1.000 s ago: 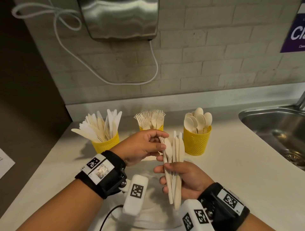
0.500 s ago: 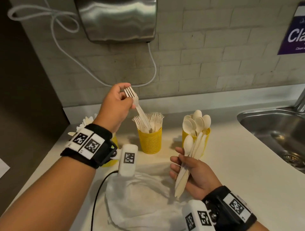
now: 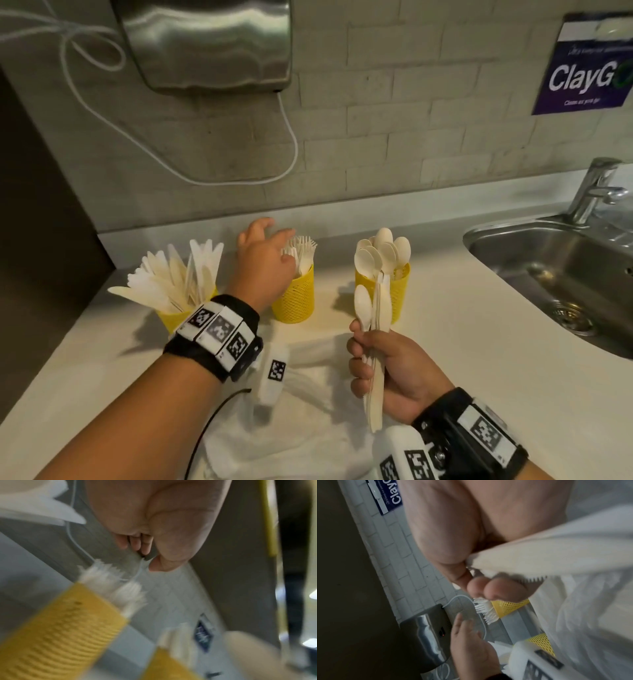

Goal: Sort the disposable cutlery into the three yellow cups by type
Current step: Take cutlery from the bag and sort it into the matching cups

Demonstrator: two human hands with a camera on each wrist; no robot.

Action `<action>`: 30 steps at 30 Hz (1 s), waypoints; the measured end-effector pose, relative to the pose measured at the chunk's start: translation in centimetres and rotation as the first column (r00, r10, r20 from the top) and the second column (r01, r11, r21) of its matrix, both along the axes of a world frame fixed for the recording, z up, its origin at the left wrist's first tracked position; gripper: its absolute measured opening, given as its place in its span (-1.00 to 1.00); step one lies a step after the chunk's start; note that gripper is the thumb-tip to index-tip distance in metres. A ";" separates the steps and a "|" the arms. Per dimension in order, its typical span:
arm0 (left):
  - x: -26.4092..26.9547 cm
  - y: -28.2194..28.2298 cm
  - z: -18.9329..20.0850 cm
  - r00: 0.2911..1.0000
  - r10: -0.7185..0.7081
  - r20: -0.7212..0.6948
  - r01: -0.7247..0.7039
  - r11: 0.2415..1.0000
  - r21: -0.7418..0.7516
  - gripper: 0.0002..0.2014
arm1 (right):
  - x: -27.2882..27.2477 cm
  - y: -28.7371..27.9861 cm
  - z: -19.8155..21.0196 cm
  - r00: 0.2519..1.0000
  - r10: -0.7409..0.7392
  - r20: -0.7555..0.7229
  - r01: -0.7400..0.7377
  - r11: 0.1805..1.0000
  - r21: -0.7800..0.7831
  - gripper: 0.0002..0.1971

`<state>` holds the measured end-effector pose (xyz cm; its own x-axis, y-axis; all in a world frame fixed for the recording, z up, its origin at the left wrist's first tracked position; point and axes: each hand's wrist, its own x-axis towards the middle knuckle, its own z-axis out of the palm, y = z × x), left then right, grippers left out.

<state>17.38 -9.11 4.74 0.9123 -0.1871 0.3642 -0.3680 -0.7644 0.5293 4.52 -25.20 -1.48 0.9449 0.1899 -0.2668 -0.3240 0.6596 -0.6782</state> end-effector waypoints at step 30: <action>0.5 -11.1 -1.4 0.962 -0.272 0.023 0.257 0.931 0.260 -0.77 | -3.1 -5.0 -0.2 0.985 -0.173 0.006 0.172 0.982 0.082 -0.66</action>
